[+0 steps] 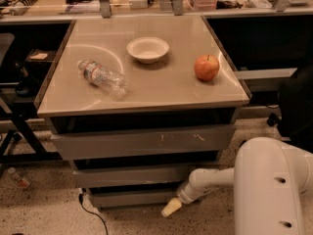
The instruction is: Open bottom drawer
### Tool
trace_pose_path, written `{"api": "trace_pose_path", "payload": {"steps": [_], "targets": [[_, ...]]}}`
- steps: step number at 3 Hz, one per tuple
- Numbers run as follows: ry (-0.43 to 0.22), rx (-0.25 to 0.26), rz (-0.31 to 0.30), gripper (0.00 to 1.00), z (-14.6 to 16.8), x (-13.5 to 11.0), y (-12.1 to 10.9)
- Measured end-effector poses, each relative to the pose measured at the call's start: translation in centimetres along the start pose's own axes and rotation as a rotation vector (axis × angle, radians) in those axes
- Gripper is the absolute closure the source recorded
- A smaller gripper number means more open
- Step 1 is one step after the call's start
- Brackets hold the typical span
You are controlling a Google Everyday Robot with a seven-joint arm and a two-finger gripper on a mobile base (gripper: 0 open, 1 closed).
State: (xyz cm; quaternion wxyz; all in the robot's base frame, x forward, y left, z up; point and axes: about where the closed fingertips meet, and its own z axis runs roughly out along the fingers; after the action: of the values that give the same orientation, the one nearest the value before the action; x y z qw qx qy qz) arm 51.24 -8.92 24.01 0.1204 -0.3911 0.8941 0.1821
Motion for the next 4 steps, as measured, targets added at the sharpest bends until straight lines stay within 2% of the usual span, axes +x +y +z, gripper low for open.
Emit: {"api": "trace_pose_path", "payload": {"steps": [1, 2, 3, 4], "targets": [[-0.041, 0.032, -0.014, 0.0, 0.5, -1.1, -1.0], [-0.042, 0.033, -0.014, 0.0, 0.6, -0.9, -1.0], [-0.006, 0.049, -0.018, 0.0, 2.5, -0.4, -1.9], [0.036, 0.043, -0.029, 0.0, 4.2, 0.4, -2.2]]}}
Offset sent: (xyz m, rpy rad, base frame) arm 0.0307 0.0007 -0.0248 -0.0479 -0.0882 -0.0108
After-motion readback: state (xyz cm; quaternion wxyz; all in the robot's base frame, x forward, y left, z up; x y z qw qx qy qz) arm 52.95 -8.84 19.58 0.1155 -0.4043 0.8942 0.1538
